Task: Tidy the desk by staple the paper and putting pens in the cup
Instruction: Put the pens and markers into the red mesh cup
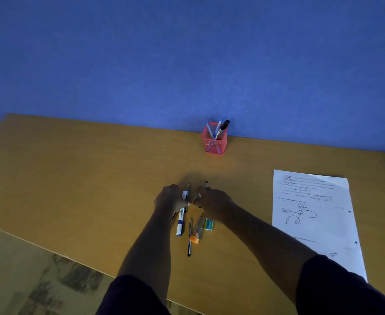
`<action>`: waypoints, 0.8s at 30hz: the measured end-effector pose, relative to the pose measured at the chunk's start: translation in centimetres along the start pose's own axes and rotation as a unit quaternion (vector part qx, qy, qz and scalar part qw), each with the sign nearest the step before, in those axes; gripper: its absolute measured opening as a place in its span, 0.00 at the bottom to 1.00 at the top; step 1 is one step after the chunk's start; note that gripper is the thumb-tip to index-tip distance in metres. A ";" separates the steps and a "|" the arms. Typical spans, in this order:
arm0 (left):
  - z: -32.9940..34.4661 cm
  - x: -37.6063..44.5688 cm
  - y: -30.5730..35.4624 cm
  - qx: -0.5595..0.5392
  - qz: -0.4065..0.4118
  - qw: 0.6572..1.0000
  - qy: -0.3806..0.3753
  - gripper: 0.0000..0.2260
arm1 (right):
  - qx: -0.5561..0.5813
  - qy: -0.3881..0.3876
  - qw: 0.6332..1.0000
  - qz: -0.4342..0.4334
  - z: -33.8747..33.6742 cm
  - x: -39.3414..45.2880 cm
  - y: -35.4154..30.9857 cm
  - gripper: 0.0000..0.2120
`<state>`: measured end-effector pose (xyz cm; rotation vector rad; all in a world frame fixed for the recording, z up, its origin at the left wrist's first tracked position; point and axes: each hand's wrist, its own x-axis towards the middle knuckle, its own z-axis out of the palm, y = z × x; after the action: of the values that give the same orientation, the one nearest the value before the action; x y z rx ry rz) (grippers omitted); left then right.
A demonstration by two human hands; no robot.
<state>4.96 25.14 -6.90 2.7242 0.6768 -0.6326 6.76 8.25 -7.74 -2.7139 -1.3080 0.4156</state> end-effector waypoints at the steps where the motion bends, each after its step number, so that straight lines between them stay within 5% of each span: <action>1: 0.2 -0.3 0.1 -0.015 -0.009 1.000 0.005 0.26 | 0.006 0.007 1.000 0.006 0.1 -0.1 -0.1 0.22; 12: 1.9 -1.4 1.1 -0.034 0.013 0.998 0.056 0.19 | 0.005 0.073 0.996 0.048 1.3 -0.1 -0.9 0.15; 16: 1.1 -1.3 1.5 -0.057 0.053 0.996 0.046 0.05 | 0.133 0.123 0.977 0.109 1.5 -0.1 -0.4 0.12; 20: -0.3 -1.1 2.1 -0.102 0.104 0.987 0.062 0.10 | 0.210 0.157 0.948 0.180 0.7 0.2 0.7 0.16; 24: -1.7 -0.6 2.7 -0.172 0.137 0.973 0.067 0.11 | 0.139 0.085 0.969 0.183 0.0 0.0 2.5 0.21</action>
<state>6.39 23.17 -4.78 2.4835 0.3830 -0.2411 8.67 6.70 -8.29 -2.6716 -0.6479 0.3549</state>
